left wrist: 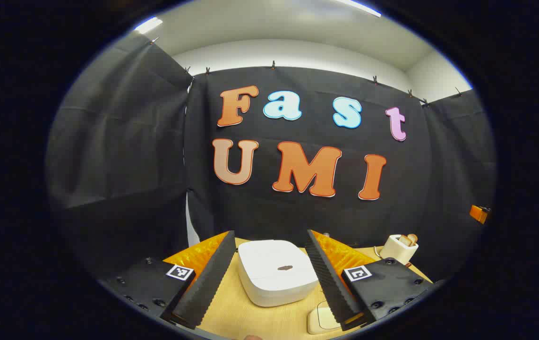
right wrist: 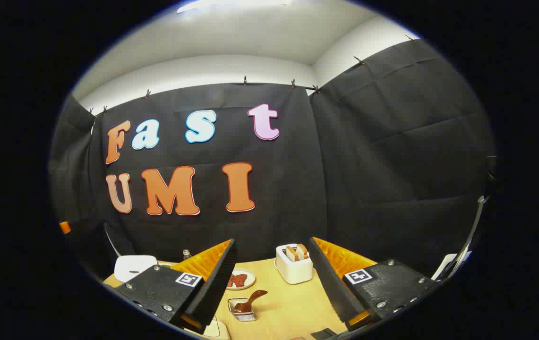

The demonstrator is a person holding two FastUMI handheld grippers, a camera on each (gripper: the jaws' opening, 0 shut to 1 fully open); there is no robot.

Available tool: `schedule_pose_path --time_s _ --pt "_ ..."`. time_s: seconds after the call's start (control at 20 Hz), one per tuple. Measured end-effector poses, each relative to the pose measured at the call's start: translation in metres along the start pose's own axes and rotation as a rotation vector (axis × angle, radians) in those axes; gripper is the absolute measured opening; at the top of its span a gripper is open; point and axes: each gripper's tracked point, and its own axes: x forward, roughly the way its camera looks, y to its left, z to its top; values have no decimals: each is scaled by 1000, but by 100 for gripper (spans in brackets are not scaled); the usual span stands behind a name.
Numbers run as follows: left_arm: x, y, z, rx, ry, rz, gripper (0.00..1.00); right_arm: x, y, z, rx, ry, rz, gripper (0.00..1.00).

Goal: Close the left gripper, press the button to open the rice cooker; take a wooden spoon from the chopstick holder with the right hand, scoop a spoonful of rice and pour it into the rice cooker, then put the wooden spoon back into the chopstick holder.

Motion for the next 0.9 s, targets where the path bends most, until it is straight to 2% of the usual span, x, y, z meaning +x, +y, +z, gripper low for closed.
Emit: schedule_pose_path --time_s 0.2,0.35,0.45,0.7,0.9 --pt "-4 -7 -5 38 -1 30 100 14 -2 1 -68 0 25 94" --pt "-4 -25 3 14 -20 -11 100 21 2 5 -80 -23 38 94" --pt "-2 -23 7 26 -32 -11 100 25 8 -1 -92 -17 54 94" --pt "8 -24 11 40 -48 -3 100 35 19 -10 -70 7 88 94" --pt "18 -23 6 43 -29 -2 100 39 20 -12 -79 14 81 94"
